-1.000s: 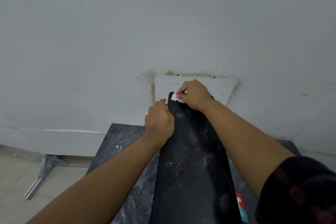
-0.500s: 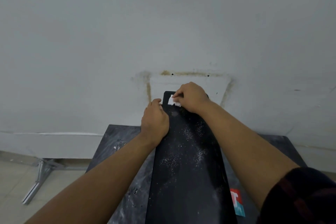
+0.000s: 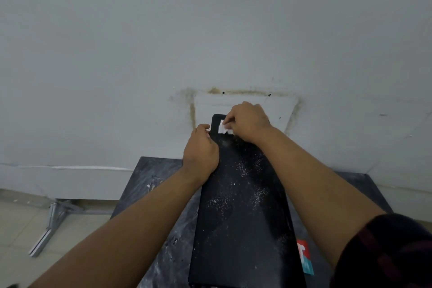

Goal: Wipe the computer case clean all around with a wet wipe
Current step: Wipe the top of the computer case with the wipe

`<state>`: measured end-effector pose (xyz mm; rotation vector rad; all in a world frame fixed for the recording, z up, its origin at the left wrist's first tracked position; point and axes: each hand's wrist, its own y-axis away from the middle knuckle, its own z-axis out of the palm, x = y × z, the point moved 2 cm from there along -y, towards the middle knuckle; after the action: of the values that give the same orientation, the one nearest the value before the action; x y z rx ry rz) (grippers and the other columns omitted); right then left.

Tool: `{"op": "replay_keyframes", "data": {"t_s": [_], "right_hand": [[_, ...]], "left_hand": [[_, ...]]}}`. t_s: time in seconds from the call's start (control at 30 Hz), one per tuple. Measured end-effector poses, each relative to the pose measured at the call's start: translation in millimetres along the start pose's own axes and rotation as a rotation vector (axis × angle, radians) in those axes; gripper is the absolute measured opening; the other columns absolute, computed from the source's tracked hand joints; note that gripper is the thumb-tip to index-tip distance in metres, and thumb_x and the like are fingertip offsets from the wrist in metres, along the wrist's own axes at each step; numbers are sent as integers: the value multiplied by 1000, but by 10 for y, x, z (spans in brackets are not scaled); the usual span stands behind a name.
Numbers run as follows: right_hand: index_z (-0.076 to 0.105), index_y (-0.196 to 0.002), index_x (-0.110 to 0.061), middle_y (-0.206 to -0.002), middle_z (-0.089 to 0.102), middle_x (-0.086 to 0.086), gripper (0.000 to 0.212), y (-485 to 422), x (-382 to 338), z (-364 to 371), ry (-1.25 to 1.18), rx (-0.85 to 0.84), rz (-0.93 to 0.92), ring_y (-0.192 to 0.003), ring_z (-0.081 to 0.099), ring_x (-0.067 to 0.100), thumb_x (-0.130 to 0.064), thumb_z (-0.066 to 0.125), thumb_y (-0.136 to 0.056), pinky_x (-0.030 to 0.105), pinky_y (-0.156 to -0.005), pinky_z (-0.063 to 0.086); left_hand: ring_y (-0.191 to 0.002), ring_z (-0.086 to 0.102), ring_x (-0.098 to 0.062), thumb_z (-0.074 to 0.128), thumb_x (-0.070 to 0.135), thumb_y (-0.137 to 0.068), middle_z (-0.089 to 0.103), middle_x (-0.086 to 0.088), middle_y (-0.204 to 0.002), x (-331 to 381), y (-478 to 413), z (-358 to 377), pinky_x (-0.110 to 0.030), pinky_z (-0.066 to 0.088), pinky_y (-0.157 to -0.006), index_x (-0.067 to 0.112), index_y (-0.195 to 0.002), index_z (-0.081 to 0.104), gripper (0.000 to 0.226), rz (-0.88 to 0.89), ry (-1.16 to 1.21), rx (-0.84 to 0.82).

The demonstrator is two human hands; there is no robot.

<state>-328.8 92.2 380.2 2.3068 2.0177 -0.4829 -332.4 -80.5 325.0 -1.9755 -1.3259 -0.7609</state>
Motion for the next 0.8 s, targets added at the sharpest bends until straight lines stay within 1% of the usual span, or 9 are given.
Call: {"op": "replay_keyframes", "data": {"t_s": [0.07,0.13,0.23,0.3,0.37,0.5,0.63,0.73,0.8], "right_hand": [[83,-98,-36,-96,77,-16,12,3,69,2,34,43,74,-110,59,11,-26,79,-94,37,-98,43],[85,-100,-30,-100,76,-14,10,18,87,42,-99,-20,-12,-106,62,11,-24,79,-94,36,-96,49],[85,-97,-32,-91,68,-20,7,67,93,42,-225,-84,-55,-97,61,6,-29,83,-92,31,-90,46],[84,-94,-38,-92,71,-23,7,52,136,-18,-109,-15,35,-99,63,7,-32,81,-92,36,-96,46],[84,-95,-37,-99,76,-18,7,46,118,-50,22,7,46,-105,64,11,-32,79,-93,39,-100,47],[84,-98,-35,-98,73,-17,8,69,53,-1,-136,-68,-15,-104,67,11,-31,82,-92,35,-94,51],[83,-97,-38,-105,77,-15,9,67,104,-21,12,18,71,-110,63,14,-32,78,-93,40,-99,47],[85,-98,-34,-97,73,-16,8,100,18,50,-226,-86,-10,-98,64,8,-28,81,-92,34,-90,51],[85,-94,-37,-92,73,-18,6,104,-2,74,-251,-55,29,-94,65,5,-32,82,-91,31,-89,50]], "left_hand": [[-124,60,-29,37,14,-110,60,-11,-142,4,3,4,-41,48,-103,11,-148,51,41,-5,2,9],[-125,60,-28,37,15,-110,59,-10,-143,4,11,-3,-42,48,-104,12,-149,51,41,-3,7,10],[-125,60,-27,37,16,-110,58,-8,-145,4,8,-9,-42,49,-104,13,-149,50,41,-1,3,10],[-124,60,-26,37,16,-110,59,-8,-144,2,3,-4,-42,49,-103,13,-149,50,41,0,5,10],[-121,60,-26,38,15,-110,59,-8,-142,-9,1,-1,-43,50,-103,13,-148,50,41,-3,11,7],[-122,61,-26,39,16,-110,60,-8,-142,-15,-5,14,-45,51,-103,13,-147,51,40,3,3,9],[-120,61,-26,38,17,-110,61,-8,-140,-26,-6,25,-44,51,-102,14,-145,52,37,-2,8,11],[-120,61,-25,38,17,-110,61,-8,-139,-40,-14,30,-43,51,-102,13,-145,51,37,6,6,12],[-118,61,-26,36,18,-111,63,-8,-134,-35,-16,30,-45,51,-101,13,-144,52,37,11,25,28]]}}
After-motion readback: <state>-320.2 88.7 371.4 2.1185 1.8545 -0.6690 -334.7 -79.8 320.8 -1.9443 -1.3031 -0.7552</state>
